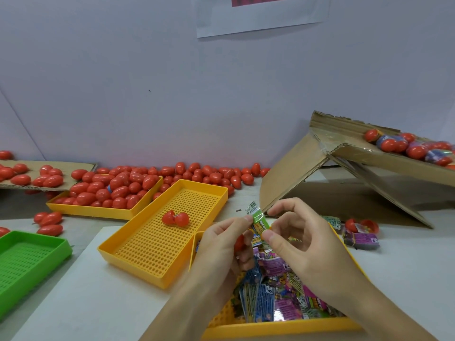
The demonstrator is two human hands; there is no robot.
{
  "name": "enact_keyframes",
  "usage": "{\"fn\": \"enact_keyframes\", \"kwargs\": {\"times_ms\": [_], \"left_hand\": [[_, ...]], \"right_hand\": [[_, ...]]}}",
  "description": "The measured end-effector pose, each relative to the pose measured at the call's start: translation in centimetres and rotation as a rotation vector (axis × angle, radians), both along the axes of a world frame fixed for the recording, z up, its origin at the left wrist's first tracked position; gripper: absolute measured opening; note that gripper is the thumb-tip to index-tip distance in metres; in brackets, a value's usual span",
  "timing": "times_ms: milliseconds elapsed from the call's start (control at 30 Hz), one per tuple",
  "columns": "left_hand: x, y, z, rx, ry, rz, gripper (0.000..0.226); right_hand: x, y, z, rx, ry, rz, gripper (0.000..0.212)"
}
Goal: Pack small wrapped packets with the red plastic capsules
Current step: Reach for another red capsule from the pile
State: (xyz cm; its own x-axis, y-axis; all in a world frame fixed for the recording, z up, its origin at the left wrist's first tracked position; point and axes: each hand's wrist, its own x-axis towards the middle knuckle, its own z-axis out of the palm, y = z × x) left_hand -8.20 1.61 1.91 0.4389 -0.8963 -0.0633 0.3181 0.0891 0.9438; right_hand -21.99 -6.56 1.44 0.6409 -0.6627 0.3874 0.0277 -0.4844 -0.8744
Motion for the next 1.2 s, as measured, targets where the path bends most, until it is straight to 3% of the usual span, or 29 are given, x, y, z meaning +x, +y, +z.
{"fn": "enact_keyframes", "kwargs": {"times_ms": [367,500,600,933,1200], "left_hand": [[0.1,0.0,-0.3,0.02,-0.098,-0.031,0.035],[0.0,0.1,-0.7,0.018,-0.29,-0.012,0.022],[0.0,0.2,-0.9,-0.002,-0.352,0.03,0.018],[-0.1,0.1,-1.1,-0.041,-0.367,0.051,0.013],[0.1,0.0,-1.1,-0.017,-0.292,0.13,0.014]], "right_hand": [[0.1,0.3,0.1,0.023,0.064,-0.013,0.037],[0.1,0.1,0.4,0.089,0.019,-0.061,0.013],[0.0,-0.2,0.4,0.111,0.049,-0.084,0.015],[0.1,0.2,0.5,0.089,0.084,-0.102,0.032],[0.2,0.1,0.2,0.084,0.021,-0.128,0.01]]}}
